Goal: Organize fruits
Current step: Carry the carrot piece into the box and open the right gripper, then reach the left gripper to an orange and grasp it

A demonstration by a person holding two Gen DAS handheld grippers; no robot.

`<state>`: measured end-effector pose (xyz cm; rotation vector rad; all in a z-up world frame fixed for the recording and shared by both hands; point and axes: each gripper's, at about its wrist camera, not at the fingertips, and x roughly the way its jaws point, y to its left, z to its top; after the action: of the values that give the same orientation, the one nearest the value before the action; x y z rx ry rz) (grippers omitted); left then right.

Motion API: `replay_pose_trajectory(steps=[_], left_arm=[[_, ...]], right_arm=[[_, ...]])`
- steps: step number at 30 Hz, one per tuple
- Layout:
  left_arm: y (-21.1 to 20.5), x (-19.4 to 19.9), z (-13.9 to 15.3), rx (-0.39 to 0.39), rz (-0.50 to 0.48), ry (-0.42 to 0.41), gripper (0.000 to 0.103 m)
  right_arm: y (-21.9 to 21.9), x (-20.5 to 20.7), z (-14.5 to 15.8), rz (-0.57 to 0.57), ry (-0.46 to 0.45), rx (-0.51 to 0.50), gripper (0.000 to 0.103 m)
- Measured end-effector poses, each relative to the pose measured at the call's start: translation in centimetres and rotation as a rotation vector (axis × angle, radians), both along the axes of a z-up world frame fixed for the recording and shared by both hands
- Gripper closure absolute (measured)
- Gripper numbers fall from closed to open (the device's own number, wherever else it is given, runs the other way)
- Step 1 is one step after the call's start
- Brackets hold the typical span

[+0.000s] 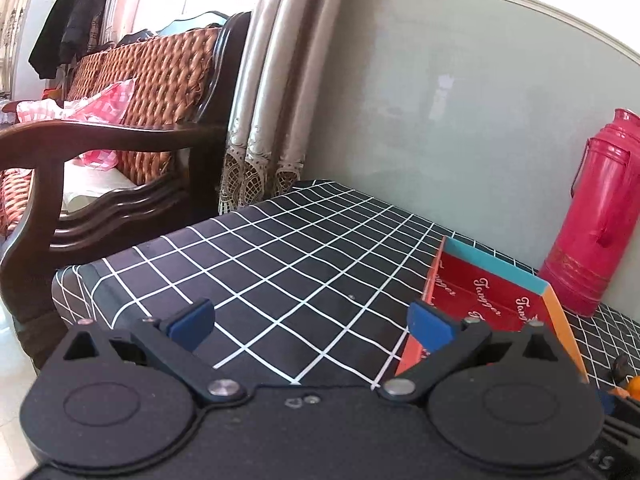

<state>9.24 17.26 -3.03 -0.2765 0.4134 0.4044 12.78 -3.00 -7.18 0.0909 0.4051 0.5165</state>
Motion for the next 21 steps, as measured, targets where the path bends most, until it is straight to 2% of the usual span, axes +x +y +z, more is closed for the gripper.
replay_pose_trajectory(steps=[4,9,11,12,15,21], left_arm=[[-1.0,0.1,0.1,0.01,-0.024,-0.005,0.006],[-3.1,0.4,0.3,0.053,-0.077,-0.015,0.006],[-4.0,0.5,0.4,0.067,-0.106,-0.023,0.006],[-4.5,0.5,0.5,0.071,-0.121,-0.027,0.006],[-6.1,0.8,0.5,0.073,-0.178,-0.037,0.006],[-10.7,1.6,0.4,0.101,-0.341,-0.046,0.006]], right_arm=[[-1.4,-0.8,0.8,-0.044,-0.052,0.029,0.037],[-3.8,-1.4,1.1,-0.12,-0.057,0.042,0.034],[-5.1,-1.7,1.1,-0.17,-0.055,0.046,0.021],[-5.8,-1.8,1.2,-0.196,-0.056,0.049,0.018],[-8.3,-2.4,1.2,-0.294,-0.061,0.042,0.011],[-13.3,-3.5,0.9,-0.561,-0.067,-0.023,0.0]])
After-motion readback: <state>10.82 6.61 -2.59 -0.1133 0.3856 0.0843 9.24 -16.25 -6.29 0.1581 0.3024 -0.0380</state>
